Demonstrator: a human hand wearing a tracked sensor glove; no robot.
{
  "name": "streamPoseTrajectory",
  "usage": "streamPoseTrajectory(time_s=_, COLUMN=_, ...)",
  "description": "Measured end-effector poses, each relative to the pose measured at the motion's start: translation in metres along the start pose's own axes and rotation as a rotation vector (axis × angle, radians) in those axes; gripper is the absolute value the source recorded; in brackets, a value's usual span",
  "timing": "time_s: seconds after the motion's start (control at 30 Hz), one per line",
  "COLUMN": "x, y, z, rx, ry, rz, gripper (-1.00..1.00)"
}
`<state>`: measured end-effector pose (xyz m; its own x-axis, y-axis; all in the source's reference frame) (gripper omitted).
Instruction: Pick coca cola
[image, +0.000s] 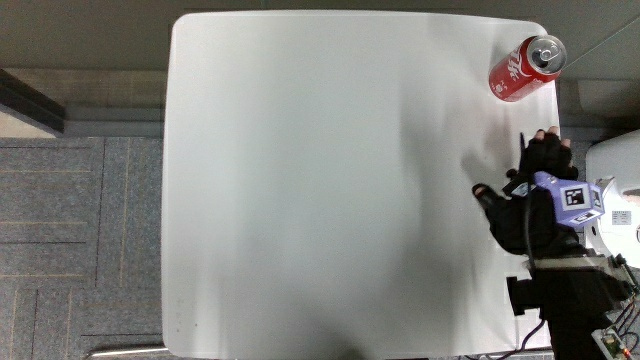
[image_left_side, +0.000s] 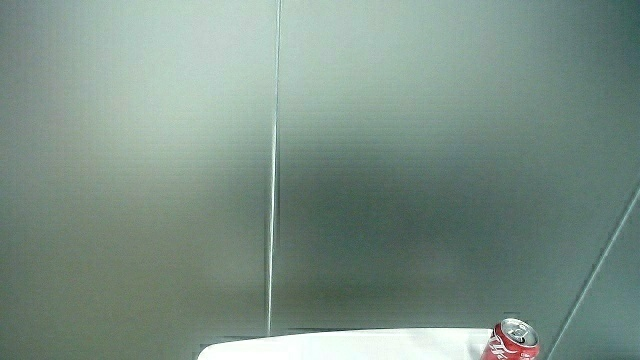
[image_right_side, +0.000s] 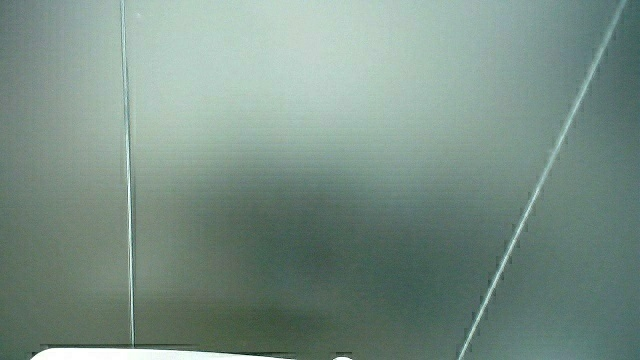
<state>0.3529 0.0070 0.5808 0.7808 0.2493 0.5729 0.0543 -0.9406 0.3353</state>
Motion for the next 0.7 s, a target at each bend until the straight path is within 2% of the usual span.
streamPoseTrajectory(time_s=0.03, x=0.016, y=0.008, z=-0.005, rx=0.005, ry=0.095, rz=0.026, gripper=0.0)
streamPoseTrajectory(time_s=0.13, x=0.013, y=0.011, z=0.003, rx=0.03, ry=0.14, rz=-0.048, gripper=0.0)
streamPoseTrajectory(time_s=0.2, x=0.016, y=0.015, z=0.005, rx=0.058, ry=0.173, rz=-0.074, gripper=0.0)
streamPoseTrajectory(time_s=0.27, x=0.017, y=0.018, z=0.008, rx=0.063, ry=0.201, rz=-0.091, gripper=0.0)
streamPoseTrajectory(time_s=0.37, x=0.023, y=0.023, z=0.01, rx=0.097, ry=0.296, rz=-0.097, gripper=0.0)
streamPoseTrajectory(time_s=0.43, x=0.036, y=0.029, z=0.009, rx=0.133, ry=0.337, rz=-0.096, gripper=0.0)
streamPoseTrajectory(time_s=0.5, x=0.037, y=0.03, z=0.012, rx=0.153, ry=0.403, rz=-0.143, gripper=0.0)
streamPoseTrajectory(time_s=0.57, x=0.037, y=0.032, z=0.014, rx=0.165, ry=0.467, rz=-0.159, gripper=0.0)
streamPoseTrajectory(time_s=0.67, x=0.038, y=0.035, z=0.017, rx=0.174, ry=0.508, rz=-0.186, gripper=0.0)
streamPoseTrajectory(time_s=0.7, x=0.04, y=0.037, z=0.016, rx=0.176, ry=0.521, rz=-0.177, gripper=0.0)
